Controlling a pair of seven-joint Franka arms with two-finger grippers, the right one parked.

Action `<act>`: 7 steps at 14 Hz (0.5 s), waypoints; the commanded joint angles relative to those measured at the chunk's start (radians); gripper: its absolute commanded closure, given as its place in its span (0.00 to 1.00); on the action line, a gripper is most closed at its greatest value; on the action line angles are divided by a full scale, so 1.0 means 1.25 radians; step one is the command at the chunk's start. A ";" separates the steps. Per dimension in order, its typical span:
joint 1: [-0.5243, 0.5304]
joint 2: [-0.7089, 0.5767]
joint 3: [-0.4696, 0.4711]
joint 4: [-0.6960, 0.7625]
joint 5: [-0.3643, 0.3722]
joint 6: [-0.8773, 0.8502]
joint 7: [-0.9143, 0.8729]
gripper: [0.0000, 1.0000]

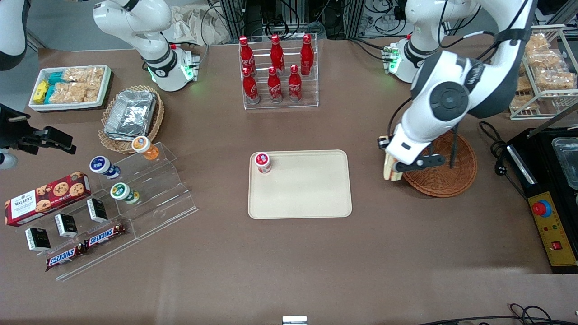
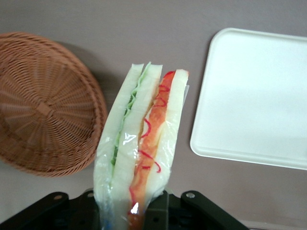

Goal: Place sandwich from basket to tray
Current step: 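Carry the sandwich with the left gripper over the cream tray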

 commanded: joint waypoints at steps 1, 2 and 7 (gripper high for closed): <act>-0.054 0.065 -0.001 0.027 0.047 0.042 -0.052 0.81; -0.072 0.088 -0.001 0.027 0.060 0.063 -0.089 0.80; -0.156 0.241 -0.001 0.088 0.194 0.114 -0.227 0.80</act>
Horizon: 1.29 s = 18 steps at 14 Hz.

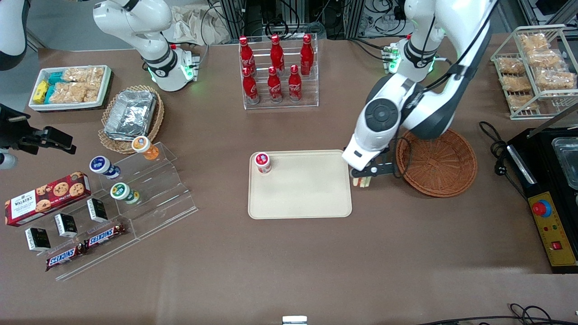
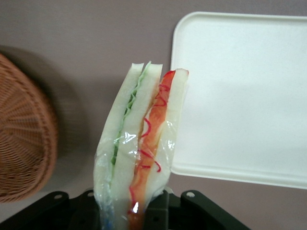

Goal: Place sandwich from basket to tray
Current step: 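Carry the sandwich with the left gripper over the cream tray, then lower the sandwich onto the tray and open the left gripper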

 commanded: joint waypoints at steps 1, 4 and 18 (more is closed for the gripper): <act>-0.040 0.114 0.002 0.082 0.078 0.024 -0.084 0.80; -0.068 0.202 0.003 0.136 0.139 0.055 -0.136 0.79; -0.084 0.310 0.009 0.164 0.195 0.087 -0.179 0.75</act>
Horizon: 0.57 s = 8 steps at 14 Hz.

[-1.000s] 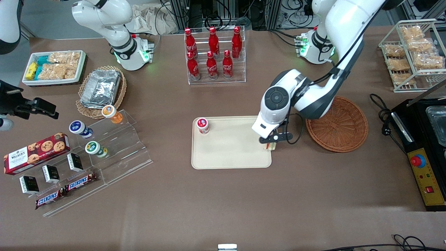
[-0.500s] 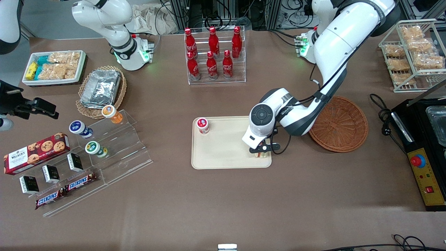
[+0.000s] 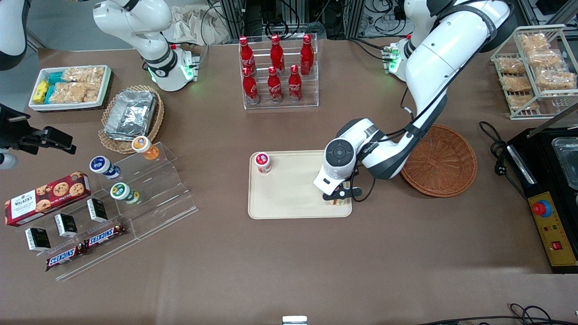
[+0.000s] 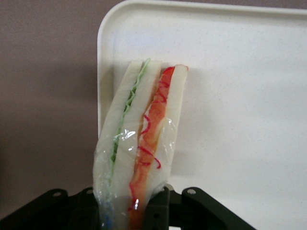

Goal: Place sandwich from basket to tray
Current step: 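Lower the sandwich onto the tray and open the left gripper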

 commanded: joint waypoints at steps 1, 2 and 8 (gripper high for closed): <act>-0.011 0.015 0.006 0.015 0.017 0.003 -0.028 0.75; -0.012 0.015 0.015 0.016 0.017 0.003 -0.028 0.73; -0.008 0.006 0.016 0.020 0.015 0.003 -0.028 0.00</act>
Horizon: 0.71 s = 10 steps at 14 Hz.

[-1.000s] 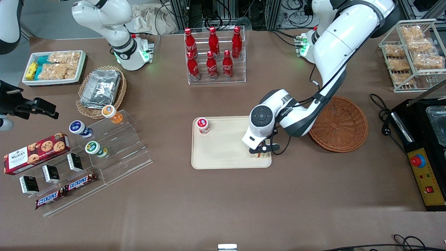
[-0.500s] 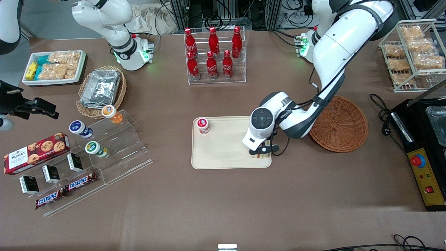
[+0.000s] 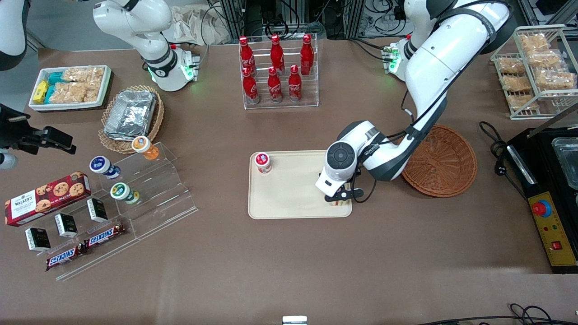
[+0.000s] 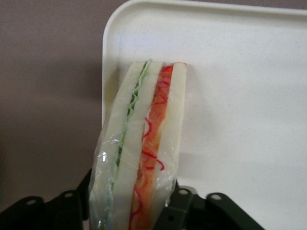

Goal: Place sandwich from basket to tray
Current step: 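Lower the sandwich onto the tray and open the left gripper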

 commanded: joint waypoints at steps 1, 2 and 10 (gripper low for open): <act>-0.008 -0.008 0.006 0.016 0.013 0.001 -0.023 0.00; -0.006 -0.021 0.003 0.018 0.010 -0.003 -0.023 0.00; 0.003 -0.182 0.004 0.085 -0.141 -0.157 0.121 0.01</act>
